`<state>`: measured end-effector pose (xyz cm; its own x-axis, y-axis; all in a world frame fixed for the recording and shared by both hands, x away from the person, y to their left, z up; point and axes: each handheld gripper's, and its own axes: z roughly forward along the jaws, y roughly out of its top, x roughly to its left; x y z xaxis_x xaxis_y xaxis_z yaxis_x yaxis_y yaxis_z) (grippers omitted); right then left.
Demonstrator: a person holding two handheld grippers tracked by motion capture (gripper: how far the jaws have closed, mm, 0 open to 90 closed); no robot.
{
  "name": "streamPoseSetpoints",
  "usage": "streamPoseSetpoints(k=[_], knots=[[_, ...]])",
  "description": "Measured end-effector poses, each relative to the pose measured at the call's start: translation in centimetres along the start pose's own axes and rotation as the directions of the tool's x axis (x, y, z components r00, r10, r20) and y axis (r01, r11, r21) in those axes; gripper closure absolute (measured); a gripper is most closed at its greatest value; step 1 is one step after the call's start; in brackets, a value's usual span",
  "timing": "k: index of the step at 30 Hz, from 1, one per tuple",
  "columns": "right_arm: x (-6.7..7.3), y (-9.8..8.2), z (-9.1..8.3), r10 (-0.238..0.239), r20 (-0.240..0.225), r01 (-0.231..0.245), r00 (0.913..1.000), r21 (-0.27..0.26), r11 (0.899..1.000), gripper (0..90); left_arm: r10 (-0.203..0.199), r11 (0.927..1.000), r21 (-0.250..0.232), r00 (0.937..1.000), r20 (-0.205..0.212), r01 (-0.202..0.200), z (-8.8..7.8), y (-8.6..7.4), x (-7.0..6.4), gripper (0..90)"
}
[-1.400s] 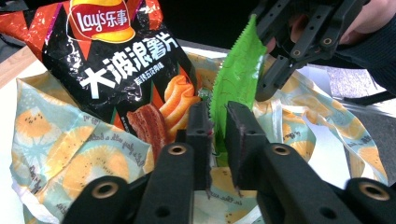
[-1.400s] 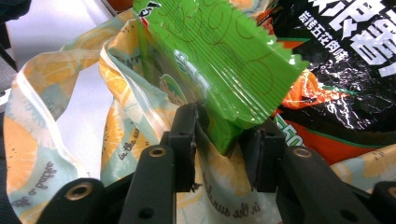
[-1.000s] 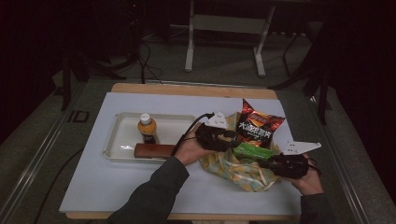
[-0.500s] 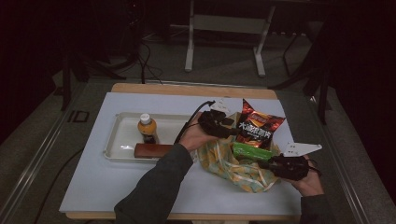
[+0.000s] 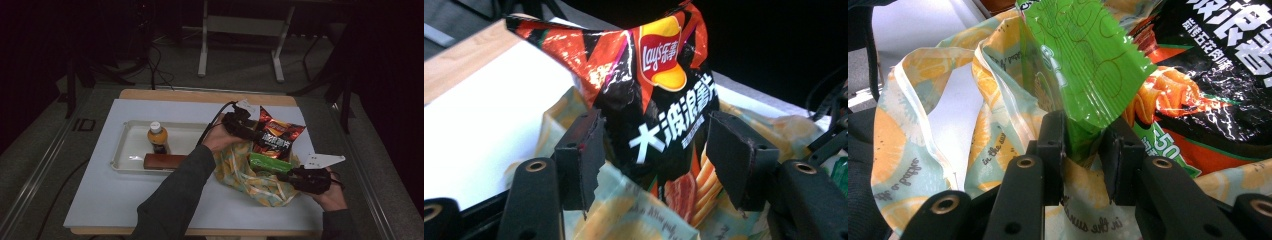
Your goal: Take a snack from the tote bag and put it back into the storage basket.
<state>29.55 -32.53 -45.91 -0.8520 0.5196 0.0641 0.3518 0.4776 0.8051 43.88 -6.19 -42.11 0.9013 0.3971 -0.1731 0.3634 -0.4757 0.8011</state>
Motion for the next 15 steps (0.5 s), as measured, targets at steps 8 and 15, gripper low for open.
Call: streamPoseSetpoints(k=[8, 15], knots=[[0.0, 0.0, -0.1, -0.002, 0.000, 0.002, 1.0000, 0.002, 1.000, 73.0, -0.034, 0.9994, 0.008, 0.9993, -0.019, 0.034, 1.2, 0.6, 0.6, 32.3], [0.0, -0.1, -0.1, 0.000, -0.001, 0.000, 1.0000, 0.000, 1.000, 73.0, -0.081, 0.9967, 0.001, 0.9967, -0.012, 0.081, 2.3, 0.3, 1.1, 32.0]])
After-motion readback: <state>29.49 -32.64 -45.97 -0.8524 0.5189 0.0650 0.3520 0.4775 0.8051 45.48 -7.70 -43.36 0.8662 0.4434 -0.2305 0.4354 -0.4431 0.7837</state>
